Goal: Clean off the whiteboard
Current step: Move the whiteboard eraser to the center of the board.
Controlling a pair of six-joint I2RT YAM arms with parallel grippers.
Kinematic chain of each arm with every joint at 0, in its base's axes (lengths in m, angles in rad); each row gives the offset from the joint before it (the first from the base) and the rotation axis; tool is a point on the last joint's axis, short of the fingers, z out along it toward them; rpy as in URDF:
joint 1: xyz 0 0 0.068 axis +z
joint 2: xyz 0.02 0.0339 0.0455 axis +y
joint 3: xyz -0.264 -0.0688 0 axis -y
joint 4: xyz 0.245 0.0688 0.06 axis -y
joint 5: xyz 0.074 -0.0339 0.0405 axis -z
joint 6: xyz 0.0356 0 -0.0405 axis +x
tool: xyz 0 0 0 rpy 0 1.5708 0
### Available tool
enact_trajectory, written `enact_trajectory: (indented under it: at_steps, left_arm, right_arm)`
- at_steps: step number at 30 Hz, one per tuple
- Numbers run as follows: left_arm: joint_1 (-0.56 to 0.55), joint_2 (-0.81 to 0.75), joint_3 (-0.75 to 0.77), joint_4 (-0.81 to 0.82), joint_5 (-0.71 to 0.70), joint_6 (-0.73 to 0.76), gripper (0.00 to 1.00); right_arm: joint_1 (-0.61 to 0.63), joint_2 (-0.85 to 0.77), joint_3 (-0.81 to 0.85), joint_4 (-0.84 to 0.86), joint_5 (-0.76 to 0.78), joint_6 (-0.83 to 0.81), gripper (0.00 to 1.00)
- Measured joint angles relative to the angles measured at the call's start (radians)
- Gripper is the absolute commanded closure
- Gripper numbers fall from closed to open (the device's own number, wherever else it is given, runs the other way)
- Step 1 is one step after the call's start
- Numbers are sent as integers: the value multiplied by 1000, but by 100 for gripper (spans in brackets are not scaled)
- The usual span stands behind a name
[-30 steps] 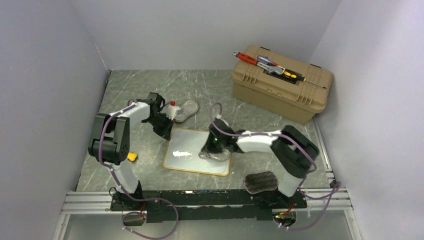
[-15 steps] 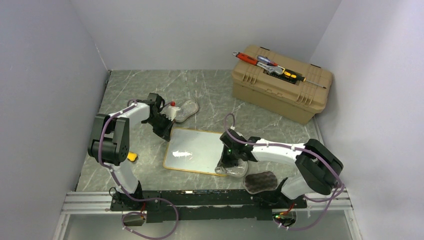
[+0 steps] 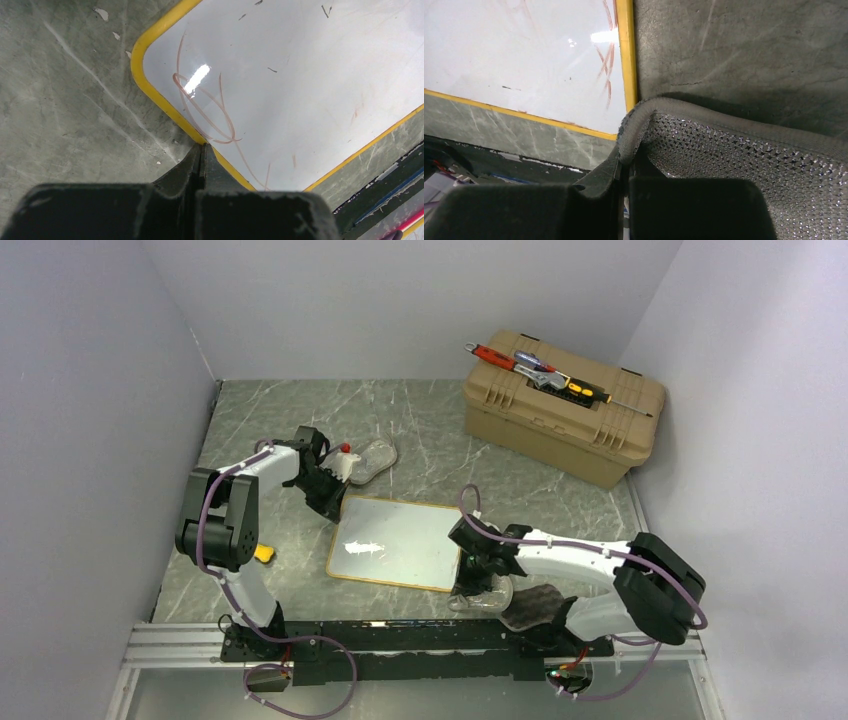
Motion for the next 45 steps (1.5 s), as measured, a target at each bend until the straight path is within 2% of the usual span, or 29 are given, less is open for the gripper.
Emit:
enact_trajectory:
  at_steps: [7, 11, 14, 20, 29, 37, 45]
  left_arm:
    - [0, -2, -2, -1, 0, 0, 98]
    - [0, -3, -4, -2, 0, 0, 98]
    - [0, -3, -4, -2, 0, 0, 98]
    - [0, -3, -4, -2, 0, 0, 98]
    - [0, -3, -5, -2, 0, 0, 98]
    - [0, -3, -5, -2, 0, 0, 98]
    - [0, -3, -5, -1, 0, 0, 97]
  right_arm:
    - [3, 19, 40, -41, 2, -10, 100]
    - [2, -91, 22, -196, 21, -43, 100]
    - [-27, -169, -3, -237, 18, -58, 100]
    - [-35, -119, -7, -190, -25, -87, 100]
    - [-28, -87, 150, -111, -35, -142, 100]
    - [-28, -12, 79, -2, -52, -138, 100]
    - [-27, 43, 62, 36, -61, -127, 100]
